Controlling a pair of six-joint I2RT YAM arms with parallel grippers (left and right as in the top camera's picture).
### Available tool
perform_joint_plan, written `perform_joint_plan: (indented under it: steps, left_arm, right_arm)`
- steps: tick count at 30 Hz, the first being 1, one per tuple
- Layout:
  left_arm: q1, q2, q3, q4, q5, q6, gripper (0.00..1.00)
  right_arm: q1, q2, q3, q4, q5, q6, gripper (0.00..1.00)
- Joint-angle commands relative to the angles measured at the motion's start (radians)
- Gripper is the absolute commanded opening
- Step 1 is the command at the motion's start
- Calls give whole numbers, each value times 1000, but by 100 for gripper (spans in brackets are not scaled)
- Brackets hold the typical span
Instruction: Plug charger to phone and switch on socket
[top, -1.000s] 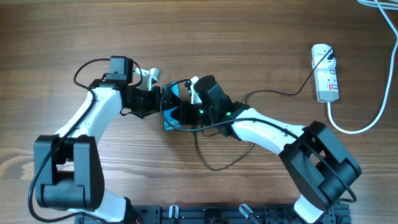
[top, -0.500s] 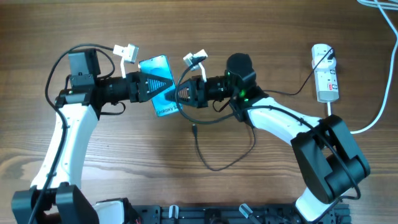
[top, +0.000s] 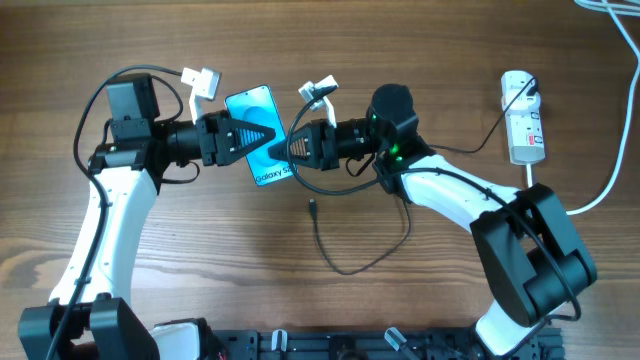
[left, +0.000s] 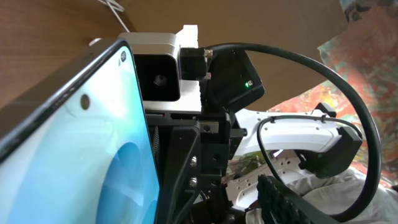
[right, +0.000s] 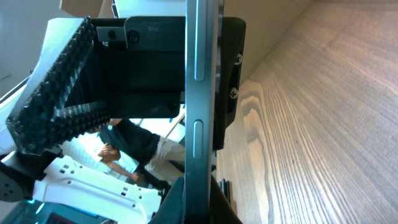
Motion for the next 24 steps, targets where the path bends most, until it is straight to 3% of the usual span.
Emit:
perform_joint_plan:
  steps: [1,6,10,14,24]
  left_arm:
    - [-2,-16,3,68,79,-37,65]
    - [-2,-16,3,344,79,-325,58]
    - [-2,-30,3,478,79,-454,56]
    - [-3,-68,3,497,79,-457,46]
    - [-24,-76,3,469,79,-455,49]
  right_arm:
    - [-10,-25,17,22,124,50,4]
    - [-10,-25,17,61,143,78,4]
    - [-10,-25,17,68,182,101,4]
    - [-10,-25,17,68,196,100,4]
    - [-10,-25,17,115,249,132,4]
